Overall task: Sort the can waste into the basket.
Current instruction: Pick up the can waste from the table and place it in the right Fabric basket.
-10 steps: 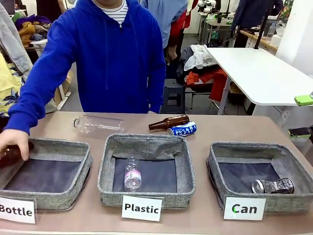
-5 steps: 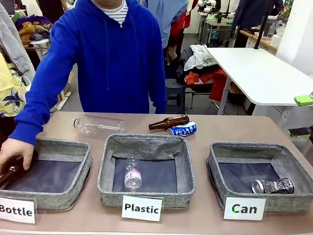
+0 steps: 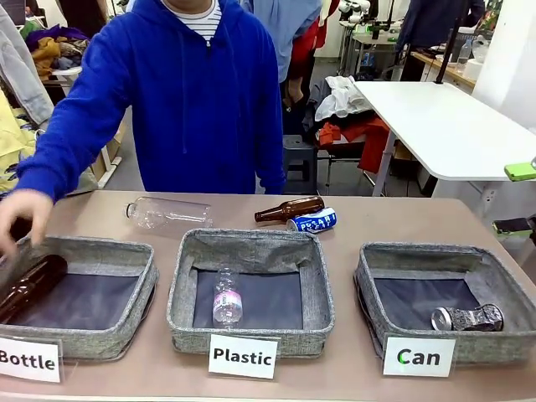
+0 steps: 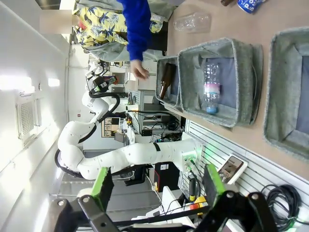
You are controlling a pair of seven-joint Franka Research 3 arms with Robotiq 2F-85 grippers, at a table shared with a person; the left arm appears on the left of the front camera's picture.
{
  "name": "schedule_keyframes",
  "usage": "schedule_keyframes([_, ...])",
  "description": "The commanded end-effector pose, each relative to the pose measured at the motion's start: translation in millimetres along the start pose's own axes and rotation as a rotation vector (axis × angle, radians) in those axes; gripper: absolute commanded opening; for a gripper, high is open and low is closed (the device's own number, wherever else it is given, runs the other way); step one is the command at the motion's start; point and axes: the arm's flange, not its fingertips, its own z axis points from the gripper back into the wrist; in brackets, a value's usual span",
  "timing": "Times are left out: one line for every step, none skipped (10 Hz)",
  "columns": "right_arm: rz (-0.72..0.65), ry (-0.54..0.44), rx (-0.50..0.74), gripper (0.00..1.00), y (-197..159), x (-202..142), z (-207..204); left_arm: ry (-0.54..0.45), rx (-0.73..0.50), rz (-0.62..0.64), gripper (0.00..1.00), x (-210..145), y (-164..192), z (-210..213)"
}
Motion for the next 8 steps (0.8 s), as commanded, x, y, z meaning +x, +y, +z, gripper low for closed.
schedule_keyframes([0.016,0.004,-0.002,1.0,-1,-1,1,0.016,0.029,-0.009,1.0,-2,3,6])
schedule_keyframes([0.016,0.004,-0.002,1.0,-1,-1,1,-0.019,-0.006,-0.008,1.0,-3,0,20])
schedule_keyframes([0.016,0.004,-0.002,1.0,-1,-1,1,-0.035,0.036,-0.001,1.0,-7,-2,26])
schedule_keyframes([0.016,0.004,-0.002,1.0,-1,-1,1,-0.13,0.093,-0.032,1.0,-13,-9,50])
schedule_keyframes([0.016,0.004,-0.002,1.0,-1,-1,1,-0.241,0.127,-0.033,1.0,-20,-12,76])
schedule_keyframes([0.016,0.004,-0.002,1.0,-1,-1,1,-0.266,0.124,-0.025,1.0,-26,-13,85])
schedule_keyframes([0.016,0.004,-0.002,1.0,-1,-1,1,-0.295,0.134,-0.004,1.0,-33,-11,94])
schedule_keyframes([0.016,0.004,-0.002,1.0,-1,-1,1,-0.322,0.132,0.007,1.0,-37,-11,100])
